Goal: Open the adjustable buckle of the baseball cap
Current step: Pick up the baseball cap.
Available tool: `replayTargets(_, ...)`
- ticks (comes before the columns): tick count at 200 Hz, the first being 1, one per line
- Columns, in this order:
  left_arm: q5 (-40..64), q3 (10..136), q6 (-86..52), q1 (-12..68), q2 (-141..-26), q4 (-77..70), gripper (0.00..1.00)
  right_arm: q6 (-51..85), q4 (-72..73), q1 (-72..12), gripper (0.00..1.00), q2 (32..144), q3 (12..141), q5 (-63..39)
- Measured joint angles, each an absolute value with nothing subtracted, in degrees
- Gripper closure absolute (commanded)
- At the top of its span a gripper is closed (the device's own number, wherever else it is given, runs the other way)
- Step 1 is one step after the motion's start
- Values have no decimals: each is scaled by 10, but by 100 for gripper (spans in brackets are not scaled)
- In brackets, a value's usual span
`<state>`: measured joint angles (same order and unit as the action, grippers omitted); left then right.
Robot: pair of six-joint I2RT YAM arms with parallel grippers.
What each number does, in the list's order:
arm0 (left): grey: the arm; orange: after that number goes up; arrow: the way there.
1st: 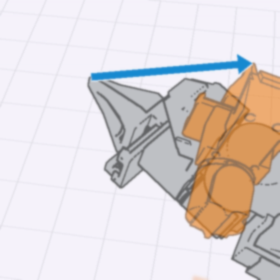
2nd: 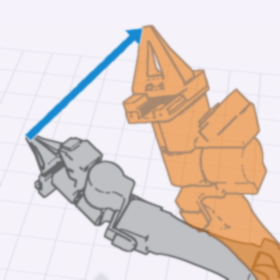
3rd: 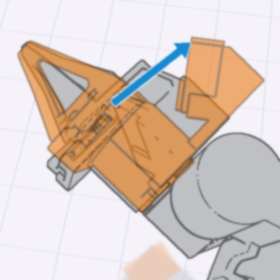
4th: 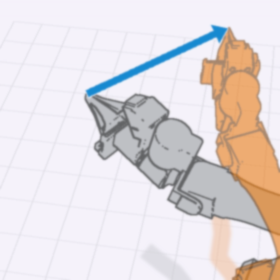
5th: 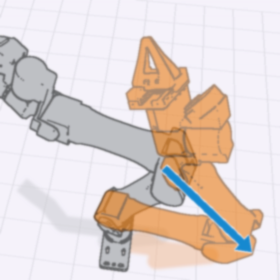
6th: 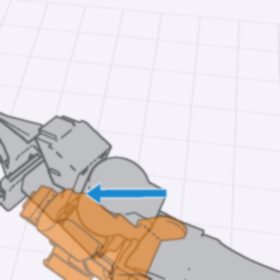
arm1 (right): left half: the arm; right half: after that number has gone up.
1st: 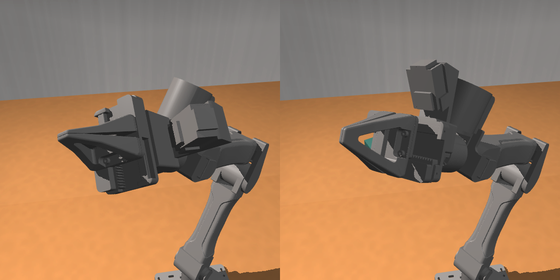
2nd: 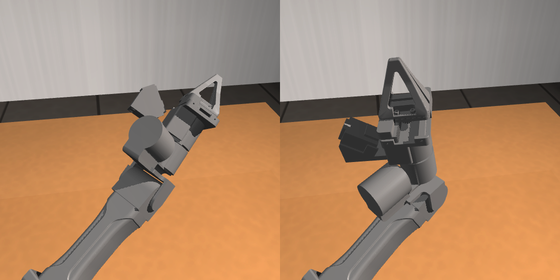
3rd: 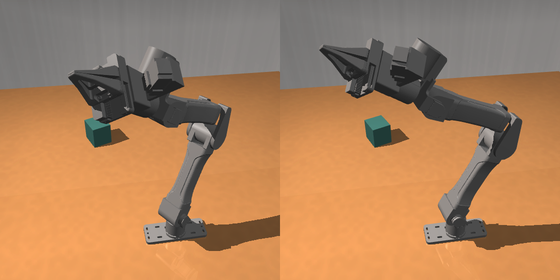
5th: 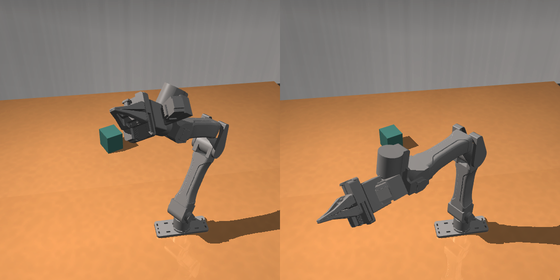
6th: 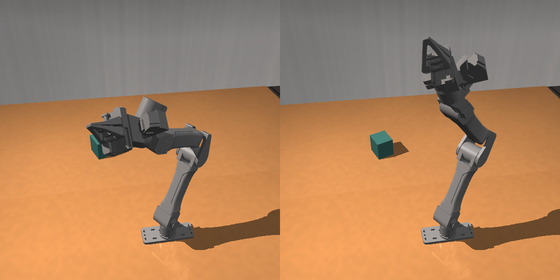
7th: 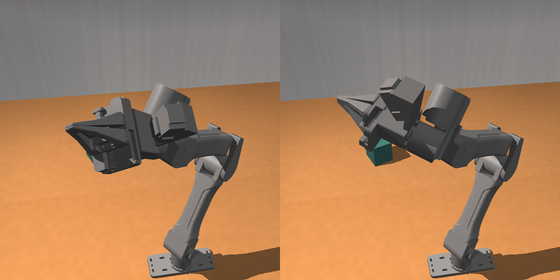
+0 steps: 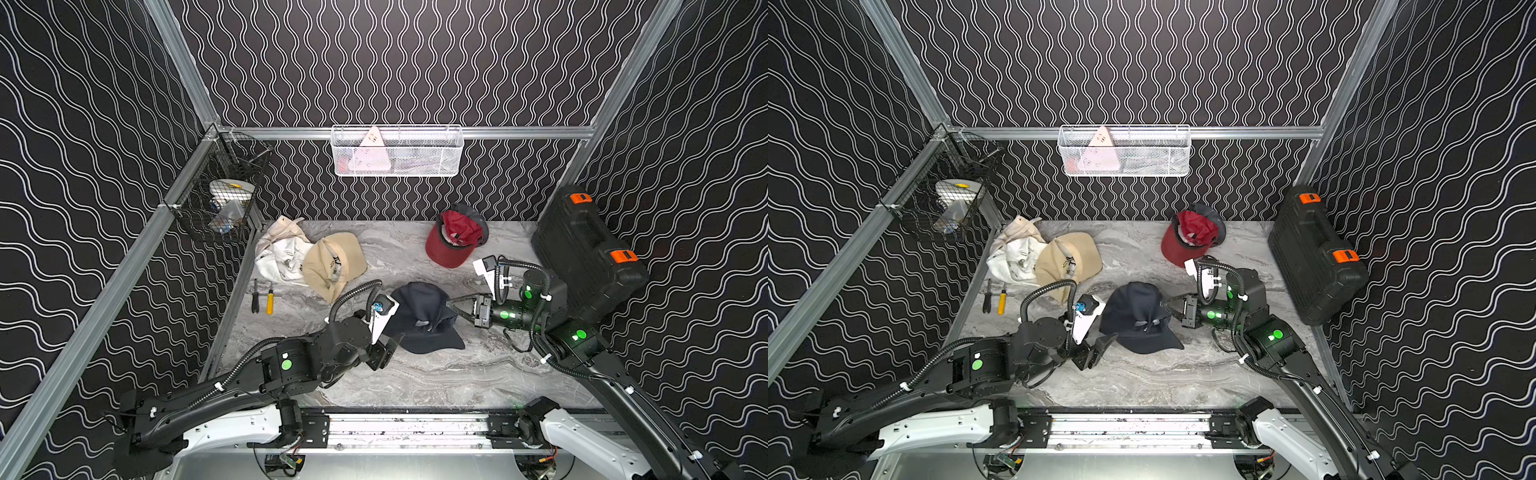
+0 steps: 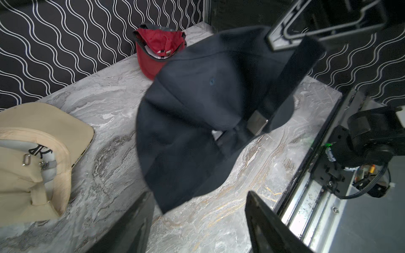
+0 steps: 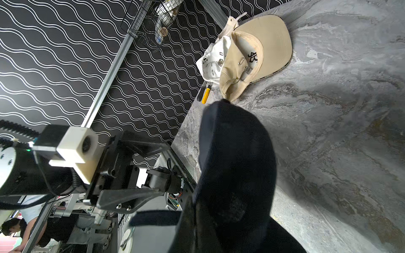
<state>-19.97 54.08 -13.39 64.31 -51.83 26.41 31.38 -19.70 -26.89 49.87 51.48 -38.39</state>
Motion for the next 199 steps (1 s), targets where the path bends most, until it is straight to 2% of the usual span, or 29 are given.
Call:
replayTargets(86, -161, 585, -119, 643, -619, 162, 23, 341, -172, -269, 100, 510, 501, -387)
replayTargets(160, -166, 622, -118, 643, -685, 102, 25, 350, -166, -269, 100, 508, 488, -392)
replayTargets(179, -171, 623, -118, 641, -696, 99, 32, 351, -164, -269, 100, 505, 487, -394)
replayTargets(199, -172, 622, -119, 633, -698, 95, 51, 351, -164, -269, 100, 498, 486, -395)
